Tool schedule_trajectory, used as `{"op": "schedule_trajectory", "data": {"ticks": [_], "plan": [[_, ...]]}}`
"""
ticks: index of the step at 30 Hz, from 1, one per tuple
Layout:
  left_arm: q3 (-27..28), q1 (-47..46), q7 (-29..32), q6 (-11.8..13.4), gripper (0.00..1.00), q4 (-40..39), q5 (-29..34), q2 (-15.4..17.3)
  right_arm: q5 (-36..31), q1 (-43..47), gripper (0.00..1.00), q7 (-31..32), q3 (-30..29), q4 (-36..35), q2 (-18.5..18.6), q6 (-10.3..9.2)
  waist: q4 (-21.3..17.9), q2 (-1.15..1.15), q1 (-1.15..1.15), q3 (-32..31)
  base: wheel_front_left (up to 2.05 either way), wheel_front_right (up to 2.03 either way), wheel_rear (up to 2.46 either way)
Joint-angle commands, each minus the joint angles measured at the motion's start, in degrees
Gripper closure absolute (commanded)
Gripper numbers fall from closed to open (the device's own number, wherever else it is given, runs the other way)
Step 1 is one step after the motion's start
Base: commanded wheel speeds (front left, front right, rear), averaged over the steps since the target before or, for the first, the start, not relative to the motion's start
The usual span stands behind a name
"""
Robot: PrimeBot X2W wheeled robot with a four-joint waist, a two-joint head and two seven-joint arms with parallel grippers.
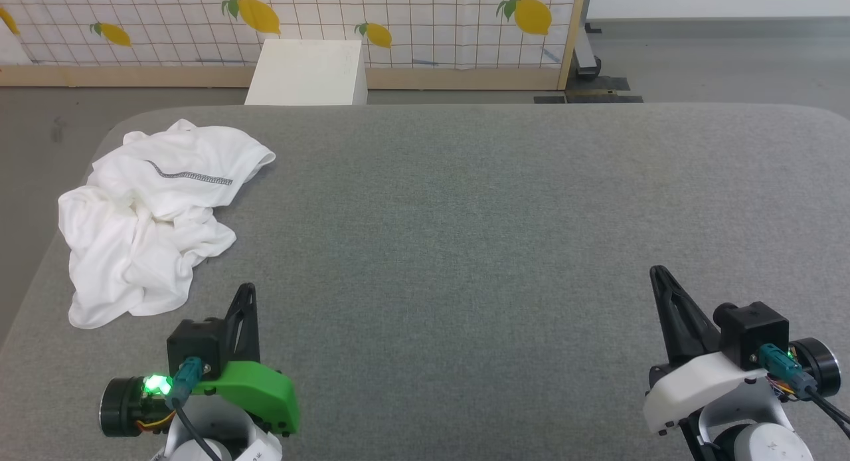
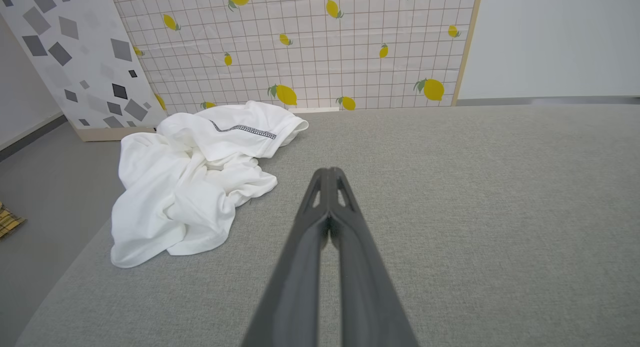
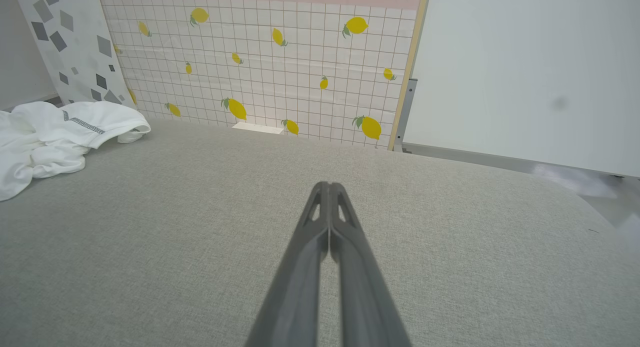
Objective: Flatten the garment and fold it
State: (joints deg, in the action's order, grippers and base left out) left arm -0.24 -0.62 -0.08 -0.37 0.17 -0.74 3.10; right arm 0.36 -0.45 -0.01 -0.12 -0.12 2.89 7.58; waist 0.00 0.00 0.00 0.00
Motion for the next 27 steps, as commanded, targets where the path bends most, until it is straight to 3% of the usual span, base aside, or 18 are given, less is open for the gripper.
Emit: {"op": "schedule_trajectory", "data": {"ticks": [1,27], "plan": [[0.2,0.6,0.1,0.4,1.0,-0.2,0.7,-0.2,-0.4,0.4,1.0,0.0,0.1,0.1,0.0,-0.09,0.0,0.0,0.0,0.0,0.0,0.0,0.0],[0.2,0.6,0.1,0.4,1.0,-0.2,0.7,-0.2,-0.4,0.4,1.0,0.0,0.1,0.1,0.0,-0.09,0.0,0.0,0.0,0.0,0.0,0.0,0.0]]}}
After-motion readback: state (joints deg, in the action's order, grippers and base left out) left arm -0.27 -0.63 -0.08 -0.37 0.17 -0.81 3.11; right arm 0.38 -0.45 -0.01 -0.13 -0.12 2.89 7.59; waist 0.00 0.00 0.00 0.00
